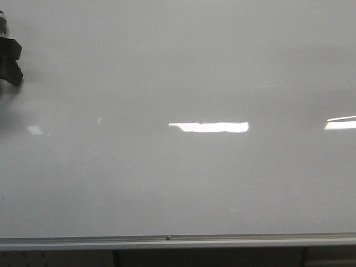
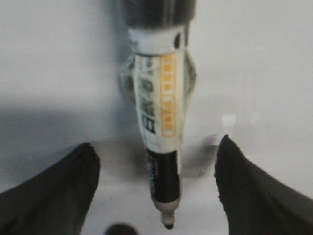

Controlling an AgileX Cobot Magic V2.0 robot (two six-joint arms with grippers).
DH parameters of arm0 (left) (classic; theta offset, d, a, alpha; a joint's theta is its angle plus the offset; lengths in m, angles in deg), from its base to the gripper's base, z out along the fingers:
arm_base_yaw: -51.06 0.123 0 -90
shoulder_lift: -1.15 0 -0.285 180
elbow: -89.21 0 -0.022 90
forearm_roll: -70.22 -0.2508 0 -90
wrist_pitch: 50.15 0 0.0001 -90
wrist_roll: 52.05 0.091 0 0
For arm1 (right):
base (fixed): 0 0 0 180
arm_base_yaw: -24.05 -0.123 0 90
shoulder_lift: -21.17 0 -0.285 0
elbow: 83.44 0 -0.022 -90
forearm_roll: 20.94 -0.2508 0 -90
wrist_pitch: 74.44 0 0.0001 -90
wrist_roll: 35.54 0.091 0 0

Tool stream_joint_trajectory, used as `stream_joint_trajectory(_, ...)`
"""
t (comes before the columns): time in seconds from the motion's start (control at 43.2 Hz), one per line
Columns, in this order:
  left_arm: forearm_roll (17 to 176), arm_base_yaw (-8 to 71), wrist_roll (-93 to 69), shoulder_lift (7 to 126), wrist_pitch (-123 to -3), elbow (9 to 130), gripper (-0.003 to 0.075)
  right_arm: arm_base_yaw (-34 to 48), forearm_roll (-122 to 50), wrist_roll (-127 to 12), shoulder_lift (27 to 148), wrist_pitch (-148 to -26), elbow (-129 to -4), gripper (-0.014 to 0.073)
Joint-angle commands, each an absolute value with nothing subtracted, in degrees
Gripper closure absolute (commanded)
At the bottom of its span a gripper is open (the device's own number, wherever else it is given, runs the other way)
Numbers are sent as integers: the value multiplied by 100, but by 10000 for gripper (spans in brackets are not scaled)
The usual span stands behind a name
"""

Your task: Write number 2 on whiteboard

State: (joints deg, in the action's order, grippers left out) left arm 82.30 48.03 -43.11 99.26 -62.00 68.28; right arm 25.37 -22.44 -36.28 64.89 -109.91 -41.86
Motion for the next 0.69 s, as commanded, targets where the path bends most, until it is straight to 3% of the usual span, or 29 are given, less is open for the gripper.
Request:
stream_joint_trajectory(0.0, 8284, 4781, -4348, 9726, -5765, 7018, 353, 2575, -2234, -3682, 6517, -10645, -4375, -39)
stream_joint_trajectory(0.347, 8273, 4781, -4348, 9726, -5611, 7018, 632, 2575, -2234, -3682, 6517, -10645, -4375, -39)
stream_joint_trajectory(0.672, 8110, 4781, -4309, 9383, -6442, 7170, 673, 2575, -2234, -3682, 6517, -10658, -4375, -39)
